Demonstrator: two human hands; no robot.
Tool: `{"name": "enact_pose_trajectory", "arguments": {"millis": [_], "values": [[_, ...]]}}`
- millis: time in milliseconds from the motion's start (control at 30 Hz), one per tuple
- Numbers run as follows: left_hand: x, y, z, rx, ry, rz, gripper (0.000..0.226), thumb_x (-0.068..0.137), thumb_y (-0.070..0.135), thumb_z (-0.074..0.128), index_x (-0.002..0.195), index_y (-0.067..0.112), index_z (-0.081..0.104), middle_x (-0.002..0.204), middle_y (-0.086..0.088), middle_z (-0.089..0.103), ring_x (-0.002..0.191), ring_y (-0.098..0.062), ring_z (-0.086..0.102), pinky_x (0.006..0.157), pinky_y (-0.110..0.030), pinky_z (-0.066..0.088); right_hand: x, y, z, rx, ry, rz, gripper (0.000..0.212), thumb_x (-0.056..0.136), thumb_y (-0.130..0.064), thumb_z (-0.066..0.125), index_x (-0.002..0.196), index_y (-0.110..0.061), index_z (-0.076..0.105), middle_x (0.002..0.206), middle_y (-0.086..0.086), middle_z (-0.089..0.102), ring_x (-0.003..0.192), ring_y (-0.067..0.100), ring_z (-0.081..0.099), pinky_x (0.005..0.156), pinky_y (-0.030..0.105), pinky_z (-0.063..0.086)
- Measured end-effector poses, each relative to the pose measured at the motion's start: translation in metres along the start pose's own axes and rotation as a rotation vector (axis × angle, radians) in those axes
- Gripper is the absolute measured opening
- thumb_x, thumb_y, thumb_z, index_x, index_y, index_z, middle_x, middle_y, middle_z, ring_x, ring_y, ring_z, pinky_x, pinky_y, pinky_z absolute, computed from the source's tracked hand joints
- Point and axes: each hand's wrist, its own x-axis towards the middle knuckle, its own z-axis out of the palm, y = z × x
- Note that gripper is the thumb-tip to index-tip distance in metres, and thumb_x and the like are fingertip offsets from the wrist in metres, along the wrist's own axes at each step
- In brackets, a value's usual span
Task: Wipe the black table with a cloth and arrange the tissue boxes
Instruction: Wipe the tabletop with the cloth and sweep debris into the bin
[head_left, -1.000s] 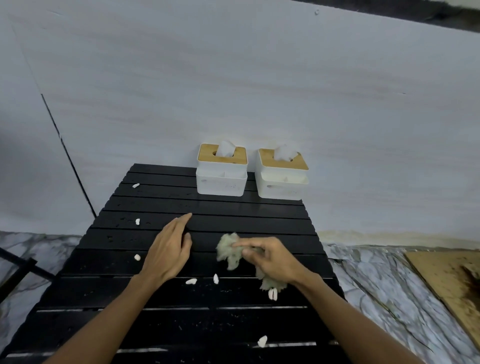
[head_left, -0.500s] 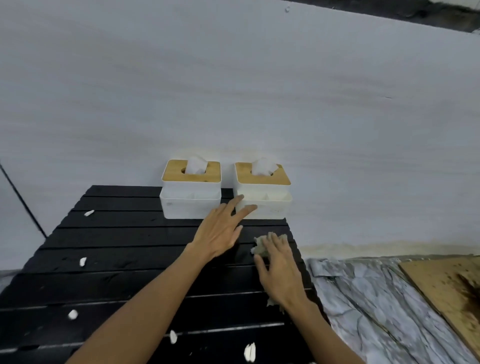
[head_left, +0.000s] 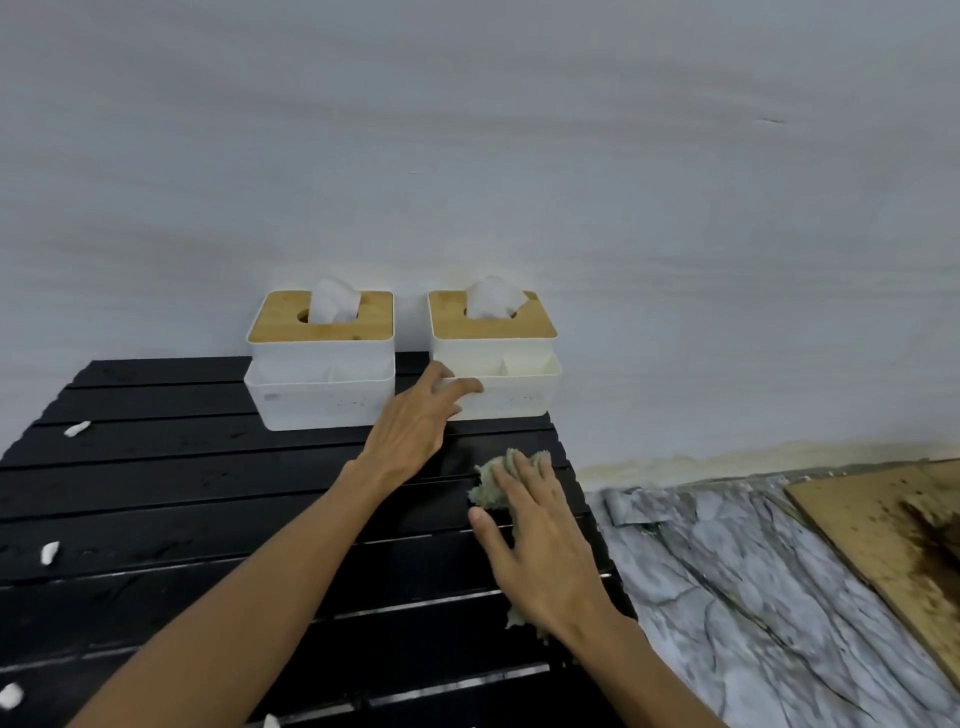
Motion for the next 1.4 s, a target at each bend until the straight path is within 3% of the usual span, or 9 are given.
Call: {"name": "enact_pose_trajectory", "arguments": {"millis": [167,333,500,667,767,900,1067,1267,1400], "values": [[0.003,0.004,-0.01,-0.05,0.045,0.009,0.043,0.09,0.003,0.062,0.123,0.029,0.055,0.111,-0.004,0.047,0.073,-0.02,0.058,0.056,-0.031,0.051,-0.008,0.003,-0.008,-0.078,-0.088,-0.037,0.087,0.088,-0.081,0.026,0.16,-0.036,0.005,0.165,-0.017,-0.016,0.15,0.007,-0.027,0.126,0.034,-0.004],[0.008,0.016,-0.039,-0.118,0.109,0.036,0.035,0.094,0.011,0.059,0.124,0.028,0.056,0.111,-0.004,0.048,0.075,-0.02,0.055,0.07,-0.043,0.055,-0.002,0.005,0.007,-0.171,0.011,-0.034,0.064,0.102,-0.054,0.017,0.161,-0.029,0.008,0.169,-0.004,-0.006,0.154,0.019,-0.018,0.125,0.033,-0.007],[0.02,0.021,-0.082,-0.141,0.169,0.073,0.035,0.093,0.01,0.061,0.123,0.028,0.058,0.111,-0.001,0.047,0.077,-0.016,0.058,0.072,-0.036,0.054,0.043,0.009,0.017,-0.139,0.076,0.026,0.053,0.106,-0.035,0.027,0.157,-0.022,0.024,0.168,0.008,0.016,0.156,0.031,0.003,0.127,0.039,0.007],[0.024,0.014,-0.113,-0.107,0.173,0.125,0.034,0.093,0.01,0.061,0.122,0.026,0.059,0.111,-0.002,0.048,0.076,-0.016,0.061,0.066,-0.028,0.05,0.125,0.024,0.032,-0.182,0.123,0.103,0.054,0.099,-0.035,0.026,0.146,-0.013,0.041,0.152,0.019,0.041,0.143,0.04,0.029,0.117,0.051,0.029],[0.027,0.006,-0.122,-0.072,0.173,0.143,0.033,0.092,0.01,0.062,0.122,0.025,0.06,0.111,-0.002,0.049,0.071,-0.015,0.059,0.065,-0.015,0.041,0.17,0.023,0.035,-0.194,0.156,0.188,0.048,0.101,-0.027,0.033,0.143,-0.009,0.043,0.15,0.02,0.042,0.142,0.043,0.029,0.118,0.051,0.025],[0.027,-0.001,-0.129,-0.059,0.179,0.183,0.033,0.091,0.008,0.063,0.121,0.022,0.06,0.11,-0.003,0.05,0.069,-0.014,0.057,0.065,-0.019,0.043,0.214,0.006,0.039,-0.213,0.125,0.239,0.047,0.098,-0.024,0.037,0.141,-0.004,0.042,0.15,0.024,0.038,0.143,0.045,0.024,0.12,0.05,0.02],[0.027,-0.004,-0.137,-0.091,0.209,0.221,0.036,0.091,0.006,0.064,0.12,0.025,0.057,0.109,0.001,0.048,0.073,0.001,0.054,0.065,-0.026,0.049,0.23,-0.02,0.058,-0.233,0.098,0.099,0.042,0.1,-0.025,0.037,0.131,0.001,0.049,0.139,0.029,0.048,0.139,0.045,0.03,0.123,0.049,0.013],[0.023,0.003,-0.14,-0.106,0.24,0.233,0.037,0.091,0.004,0.063,0.12,0.025,0.056,0.109,0.002,0.049,0.077,0.014,0.051,0.068,-0.015,0.041,0.215,-0.041,0.058,-0.036,-0.046,-0.201,0.036,0.104,-0.024,0.039,0.134,-0.009,0.052,0.14,0.014,0.048,0.135,0.031,0.04,0.114,0.046,0.036],[0.02,0.011,-0.142,-0.088,0.237,0.224,0.036,0.091,0.005,0.062,0.12,0.026,0.055,0.109,0.004,0.049,0.073,0.006,0.051,0.063,-0.017,0.043,0.197,-0.04,0.049,0.016,-0.11,-0.279,0.033,0.104,-0.02,0.04,0.134,-0.013,0.053,0.143,0.008,0.046,0.137,0.025,0.038,0.106,0.044,0.043]]}}
